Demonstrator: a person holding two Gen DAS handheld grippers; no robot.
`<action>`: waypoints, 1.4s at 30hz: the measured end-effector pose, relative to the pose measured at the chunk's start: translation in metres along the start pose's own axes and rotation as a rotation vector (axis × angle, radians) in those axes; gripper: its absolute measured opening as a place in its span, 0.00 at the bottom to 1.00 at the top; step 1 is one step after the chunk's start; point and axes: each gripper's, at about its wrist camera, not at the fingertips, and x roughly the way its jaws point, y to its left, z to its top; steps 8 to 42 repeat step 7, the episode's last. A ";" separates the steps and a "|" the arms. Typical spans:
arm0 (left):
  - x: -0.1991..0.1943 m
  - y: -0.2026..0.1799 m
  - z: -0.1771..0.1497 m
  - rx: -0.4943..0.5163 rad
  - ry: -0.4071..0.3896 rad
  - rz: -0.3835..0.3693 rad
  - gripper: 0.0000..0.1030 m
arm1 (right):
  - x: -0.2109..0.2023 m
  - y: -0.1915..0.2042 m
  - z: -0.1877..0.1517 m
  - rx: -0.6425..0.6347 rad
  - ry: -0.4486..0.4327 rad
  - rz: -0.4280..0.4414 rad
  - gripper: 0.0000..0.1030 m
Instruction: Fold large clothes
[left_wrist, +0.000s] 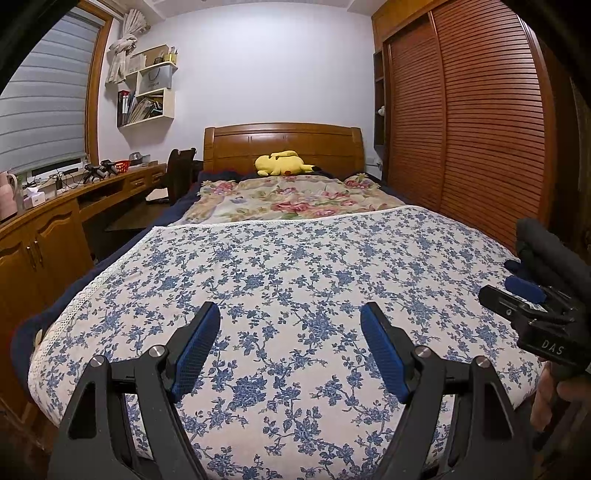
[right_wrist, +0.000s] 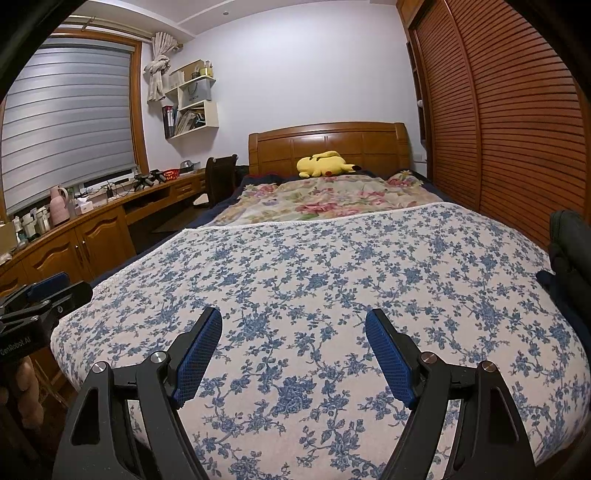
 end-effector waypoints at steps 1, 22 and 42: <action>0.000 0.000 -0.001 0.002 -0.001 0.000 0.77 | 0.000 0.000 0.000 0.001 0.000 0.000 0.79; 0.000 -0.001 0.000 -0.001 0.001 -0.001 0.77 | 0.000 -0.001 0.000 0.003 0.000 0.001 0.79; 0.000 -0.001 0.000 -0.001 0.001 -0.001 0.77 | 0.000 -0.001 0.000 0.003 0.000 0.001 0.79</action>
